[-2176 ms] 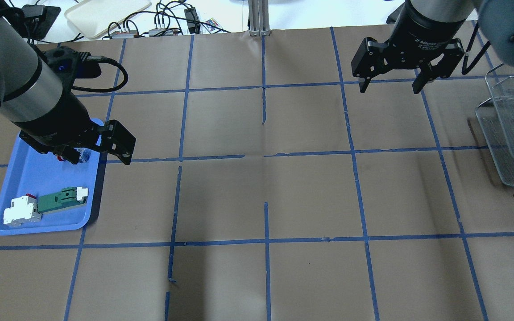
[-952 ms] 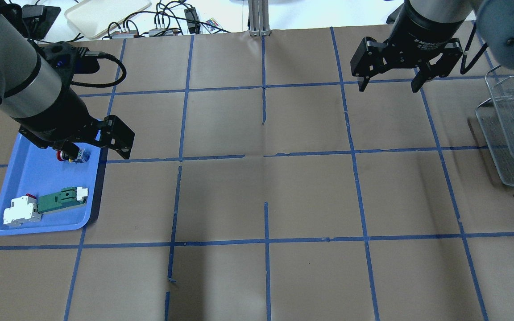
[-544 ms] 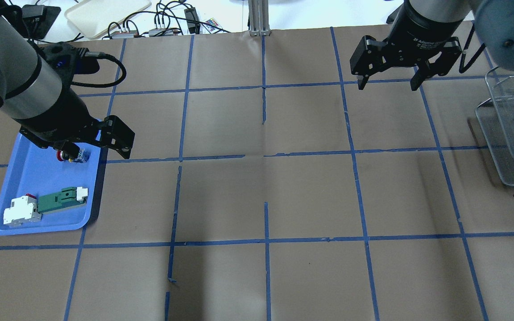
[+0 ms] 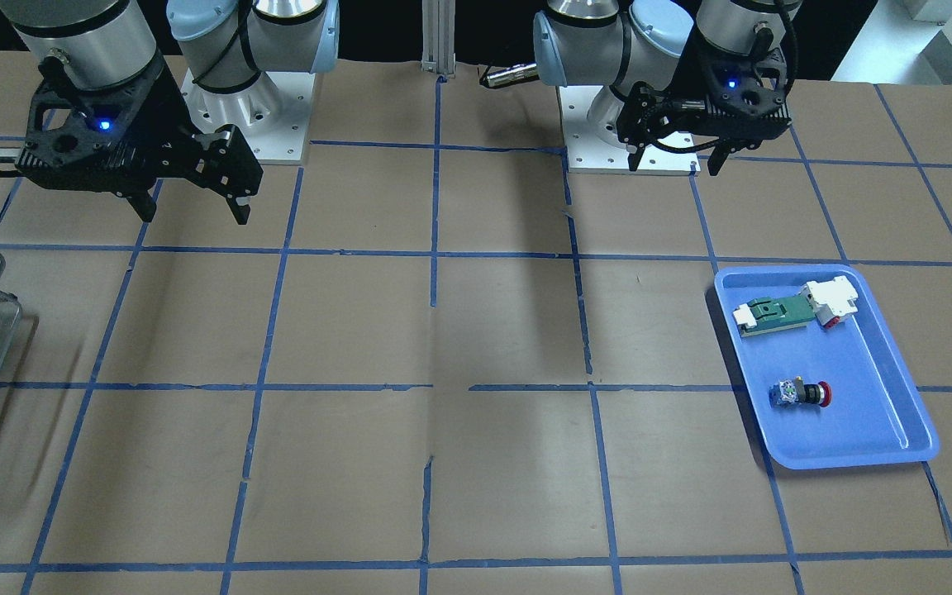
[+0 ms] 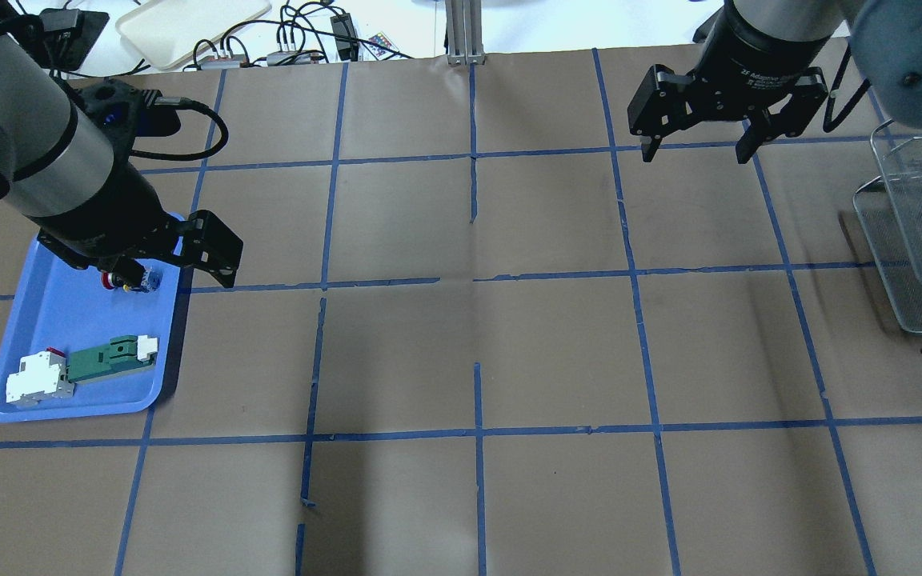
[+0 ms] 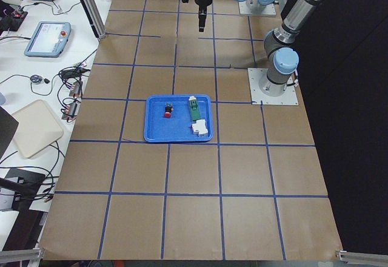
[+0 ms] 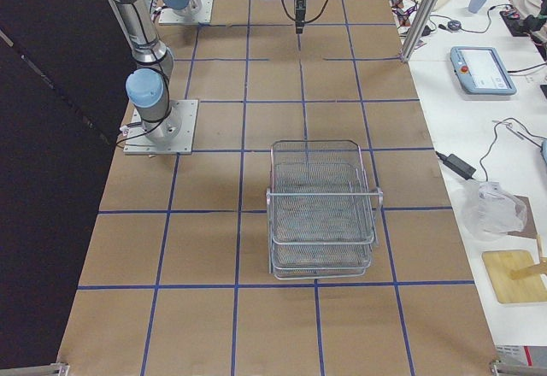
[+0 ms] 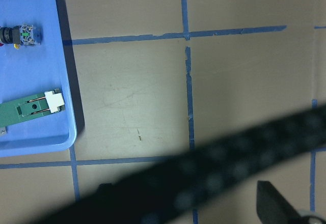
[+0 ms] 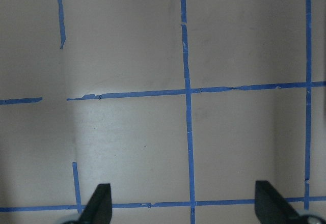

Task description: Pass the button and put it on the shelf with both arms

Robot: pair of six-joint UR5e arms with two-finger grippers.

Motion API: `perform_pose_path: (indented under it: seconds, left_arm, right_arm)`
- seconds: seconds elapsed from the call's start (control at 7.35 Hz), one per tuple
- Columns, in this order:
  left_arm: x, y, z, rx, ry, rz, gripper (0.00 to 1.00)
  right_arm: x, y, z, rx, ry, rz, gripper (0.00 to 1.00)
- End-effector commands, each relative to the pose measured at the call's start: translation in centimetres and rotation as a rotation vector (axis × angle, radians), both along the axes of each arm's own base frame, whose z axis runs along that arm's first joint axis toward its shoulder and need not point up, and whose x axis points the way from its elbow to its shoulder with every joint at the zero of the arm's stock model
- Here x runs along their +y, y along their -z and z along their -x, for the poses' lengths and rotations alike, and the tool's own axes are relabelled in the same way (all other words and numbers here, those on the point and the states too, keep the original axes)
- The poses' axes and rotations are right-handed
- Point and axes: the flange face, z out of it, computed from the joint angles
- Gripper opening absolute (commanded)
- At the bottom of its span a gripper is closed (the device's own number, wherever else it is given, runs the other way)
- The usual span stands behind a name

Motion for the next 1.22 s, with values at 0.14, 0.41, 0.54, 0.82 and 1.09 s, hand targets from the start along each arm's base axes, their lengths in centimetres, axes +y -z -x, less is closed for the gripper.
perform_pose_path:
  seconds: [0.14,0.41,0.54,0.82,1.09]
  left_arm:
    - [-0.1,0.1,0.0,0.0,0.001,-0.003,1.0]
    - [-0.4,0.7,-0.7,0.001,-0.019,-0.018,1.0]
    - [-1.5,1.6,-2.6,0.001,-0.077,0.005,1.0]
    - [-3.6,4.1,-12.3,0.007,-0.297,0.036,1.0]
    - [-5.1,5.9,-22.3,-0.01,-0.563,0.109,1.0]
  right_arm:
    - [0.1,0.0,-0.1,0.001,0.002,-0.002,1.0]
    - [0.1,0.3,-0.2,0.0,0.0,-0.008,1.0]
    - [0.2,0.3,-0.2,0.0,0.0,-0.006,1.0]
    - [0.2,0.3,-0.2,0.006,0.002,-0.006,1.0]
    - [0.3,0.1,-0.2,0.001,0.002,-0.005,1.0]
